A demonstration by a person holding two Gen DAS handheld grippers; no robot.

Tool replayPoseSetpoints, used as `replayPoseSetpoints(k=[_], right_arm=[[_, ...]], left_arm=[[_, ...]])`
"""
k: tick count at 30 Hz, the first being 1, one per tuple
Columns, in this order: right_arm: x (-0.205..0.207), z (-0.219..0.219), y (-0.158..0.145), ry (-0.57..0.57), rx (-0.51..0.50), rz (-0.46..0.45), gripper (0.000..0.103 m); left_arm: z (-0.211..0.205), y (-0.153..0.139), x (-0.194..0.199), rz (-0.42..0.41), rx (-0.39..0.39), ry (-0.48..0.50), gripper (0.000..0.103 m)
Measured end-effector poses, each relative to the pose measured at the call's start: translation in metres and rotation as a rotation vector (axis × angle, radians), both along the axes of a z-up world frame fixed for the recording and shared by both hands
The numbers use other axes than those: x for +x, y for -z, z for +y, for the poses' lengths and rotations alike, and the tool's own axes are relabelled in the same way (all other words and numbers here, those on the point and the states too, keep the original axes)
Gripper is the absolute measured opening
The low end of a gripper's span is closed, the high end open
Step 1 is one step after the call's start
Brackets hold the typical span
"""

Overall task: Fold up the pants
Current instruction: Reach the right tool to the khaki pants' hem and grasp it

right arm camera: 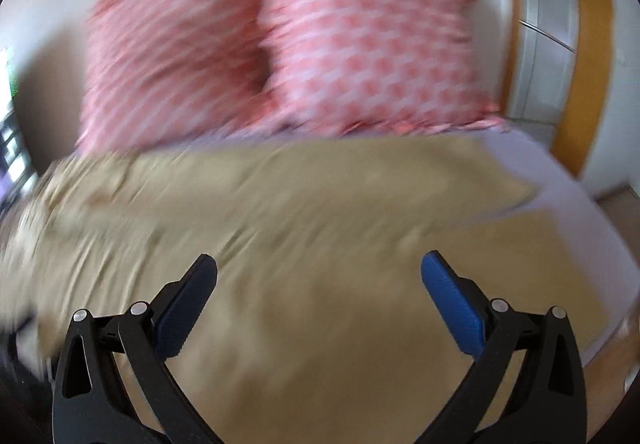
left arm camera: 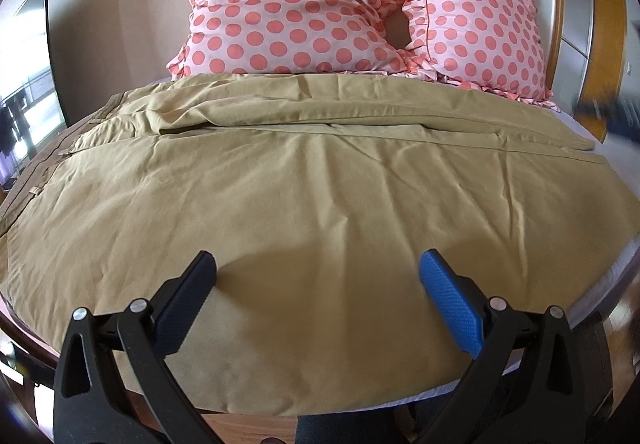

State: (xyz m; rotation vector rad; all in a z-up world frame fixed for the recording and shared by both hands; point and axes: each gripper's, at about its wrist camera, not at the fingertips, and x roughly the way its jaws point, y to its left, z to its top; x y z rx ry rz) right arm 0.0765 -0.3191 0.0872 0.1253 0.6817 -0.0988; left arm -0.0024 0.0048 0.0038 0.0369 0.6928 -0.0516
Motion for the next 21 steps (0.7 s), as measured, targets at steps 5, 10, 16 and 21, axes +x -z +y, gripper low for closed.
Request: replayPoseSetpoints(k=[5,10,16,21], right_arm=[[0.105,-0.073,-0.016,0.274,0.07,0.073,0.088],[0.209,-0.127,0.024,0.509,0.097,0.231,0.065],[0.261,-0.149,0.06,0.667,0.086,0.325,0.062],[0.256,-0.157,0.079,0.722,0.033,0.334,0.054]], left_arm=[[0.006,-0.011,-0.003,-0.061,0.011,0.007,0.101],[0.014,-0.024,0.004,-0.116,0.01,0.019,0.101],[0.016,-0.027,0.013,-0.132,0.017,0.029,0.101],[0.018,-0.02,0.023,-0.1,-0.008,0.032,0.101]])
